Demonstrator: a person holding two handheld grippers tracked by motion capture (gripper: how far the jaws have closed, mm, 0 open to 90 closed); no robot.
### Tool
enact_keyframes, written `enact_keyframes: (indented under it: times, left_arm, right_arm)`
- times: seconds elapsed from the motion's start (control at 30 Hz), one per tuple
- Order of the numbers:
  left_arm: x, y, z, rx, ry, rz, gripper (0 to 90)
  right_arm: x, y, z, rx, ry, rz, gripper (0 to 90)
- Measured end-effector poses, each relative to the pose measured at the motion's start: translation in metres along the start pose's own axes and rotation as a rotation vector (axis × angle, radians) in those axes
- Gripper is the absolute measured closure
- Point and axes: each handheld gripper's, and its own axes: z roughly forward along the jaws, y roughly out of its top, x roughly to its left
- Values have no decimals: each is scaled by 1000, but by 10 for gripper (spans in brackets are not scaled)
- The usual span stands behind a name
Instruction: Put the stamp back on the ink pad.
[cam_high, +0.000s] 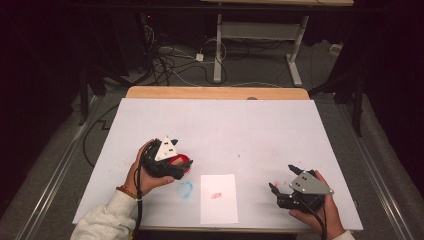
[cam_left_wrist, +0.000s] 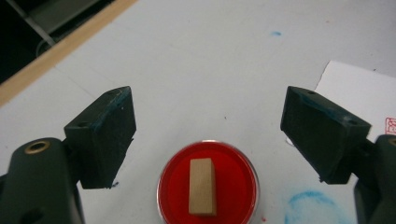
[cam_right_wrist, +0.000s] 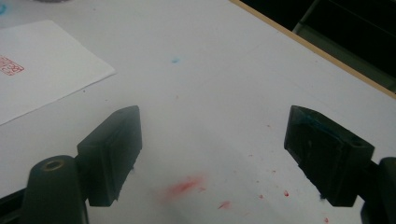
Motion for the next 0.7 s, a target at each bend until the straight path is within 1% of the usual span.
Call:
enact_keyframes:
  times: [0.03, 0.07, 0.1, 0.17, 0.2, 0.23, 0.27, 0.33, 0.37, 0.43, 0.5, 0.57, 0.67, 0.7]
  left_arm:
    - [-1, 0, -1, 0, -2, 6, 176]
    - [-1, 0, -2, -4, 16, 18, 176]
    - [-2, -1, -3, -8, 30, 20, 176]
    - [-4, -2, -6, -20, 26, 25, 175]
    - [-6, -2, -7, -25, 37, 35, 175]
    - [-8, -4, -9, -24, 38, 40, 175]
    - [-10, -5, -11, -26, 42, 52, 175]
    - [-15, -7, -16, -36, 63, 77, 175]
    - [-16, -8, -18, -46, 66, 82, 175]
    - [-18, -10, -21, -56, 62, 85, 175]
    - [-20, -12, -23, -59, 70, 88, 175]
    - [-20, -15, -25, -53, 85, 97, 175]
    - [-19, -20, -27, -56, 87, 87, 175]
    - [-19, -21, -28, -56, 97, 90, 174]
  right_arm:
    - [0, 0, -1, -4, 0, 6, 197]
    - [-1, 1, -1, -10, 1, 8, 197]
    - [0, 1, -2, -13, 2, 10, 197]
    - [0, 1, -3, -17, 1, 7, 197]
    - [-1, 1, -3, -20, 3, 6, 197]
    - [0, 2, -3, -22, 3, 9, 197]
    - [0, 2, -4, -25, 3, 13, 197]
    - [0, 2, -5, -27, 3, 12, 197]
    - [0, 2, -5, -30, 2, 15, 197]
    - [0, 2, -6, -37, -1, 22, 197]
    - [0, 3, -7, -43, -2, 24, 197]
    - [-1, 3, -8, -49, -2, 26, 195]
    - [-1, 2, -10, -58, -3, 31, 188]
    - [-1, 2, -10, -65, -1, 28, 186]
